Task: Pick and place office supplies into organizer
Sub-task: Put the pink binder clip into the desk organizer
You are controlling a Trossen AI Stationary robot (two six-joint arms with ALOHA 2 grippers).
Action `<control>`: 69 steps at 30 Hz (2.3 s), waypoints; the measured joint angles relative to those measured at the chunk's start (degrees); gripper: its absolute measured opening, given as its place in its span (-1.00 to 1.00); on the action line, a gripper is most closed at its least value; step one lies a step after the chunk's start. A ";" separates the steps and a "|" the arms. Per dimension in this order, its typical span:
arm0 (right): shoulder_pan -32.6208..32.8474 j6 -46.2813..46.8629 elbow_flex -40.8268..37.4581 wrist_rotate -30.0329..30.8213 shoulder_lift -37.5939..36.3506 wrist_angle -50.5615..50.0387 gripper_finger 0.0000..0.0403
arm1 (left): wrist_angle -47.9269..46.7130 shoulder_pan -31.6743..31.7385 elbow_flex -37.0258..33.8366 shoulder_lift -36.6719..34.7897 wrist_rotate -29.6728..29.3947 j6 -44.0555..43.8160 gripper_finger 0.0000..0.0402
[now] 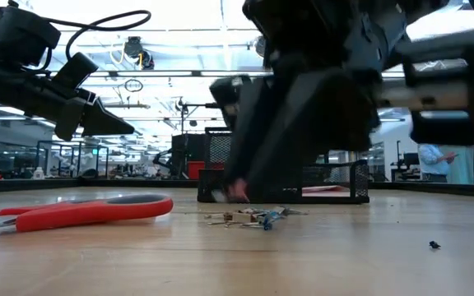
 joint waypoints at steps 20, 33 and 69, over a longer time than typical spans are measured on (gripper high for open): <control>0.17 -3.73 0.13 23.73 -11.80 9.34 -0.67 | -0.09 0.00 -0.02 0.00 -0.07 0.17 -0.85; 0.06 5.60 -5.03 37.11 -15.52 4.59 -0.67 | -0.39 0.01 -0.02 -0.02 -0.04 0.26 -0.85; -6.96 6.73 -17.03 38.40 -12.06 15.48 -0.69 | -0.69 -0.01 -0.02 -0.02 -0.15 1.09 -0.85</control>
